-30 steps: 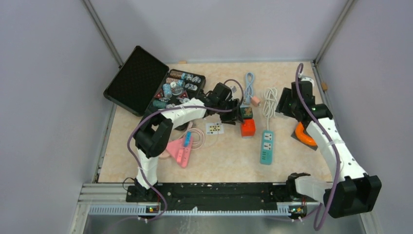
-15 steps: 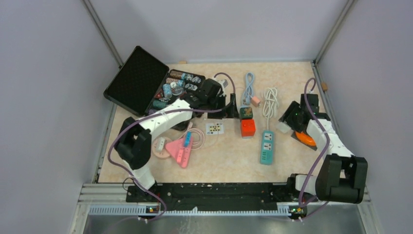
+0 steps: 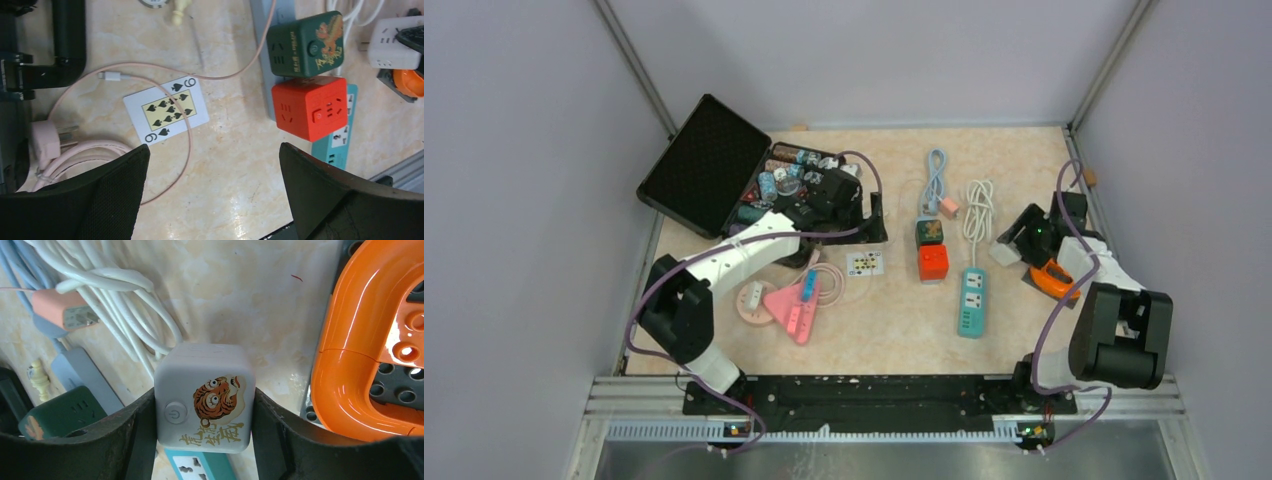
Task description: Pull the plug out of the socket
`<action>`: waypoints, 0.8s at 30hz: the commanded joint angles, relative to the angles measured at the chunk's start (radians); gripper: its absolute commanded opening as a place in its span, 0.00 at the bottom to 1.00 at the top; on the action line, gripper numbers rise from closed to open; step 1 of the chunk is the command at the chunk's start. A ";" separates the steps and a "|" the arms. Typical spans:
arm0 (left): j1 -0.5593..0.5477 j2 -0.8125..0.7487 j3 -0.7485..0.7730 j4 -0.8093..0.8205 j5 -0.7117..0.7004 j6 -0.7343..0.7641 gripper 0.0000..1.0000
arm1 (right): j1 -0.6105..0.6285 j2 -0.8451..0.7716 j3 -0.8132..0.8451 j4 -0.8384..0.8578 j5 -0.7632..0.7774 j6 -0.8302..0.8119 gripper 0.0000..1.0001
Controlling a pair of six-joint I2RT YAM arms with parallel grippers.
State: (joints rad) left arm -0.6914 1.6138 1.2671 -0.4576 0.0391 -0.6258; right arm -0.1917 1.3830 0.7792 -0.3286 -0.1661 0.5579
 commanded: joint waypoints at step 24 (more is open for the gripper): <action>0.013 -0.152 -0.083 0.082 -0.127 -0.020 0.99 | 0.164 -0.308 0.099 -0.061 0.059 -0.107 0.89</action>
State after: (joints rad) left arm -0.6823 1.5280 1.2102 -0.4541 -0.0563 -0.6296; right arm -0.1356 1.0985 0.8276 -0.4255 -0.0570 0.4545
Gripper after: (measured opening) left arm 0.985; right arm 0.898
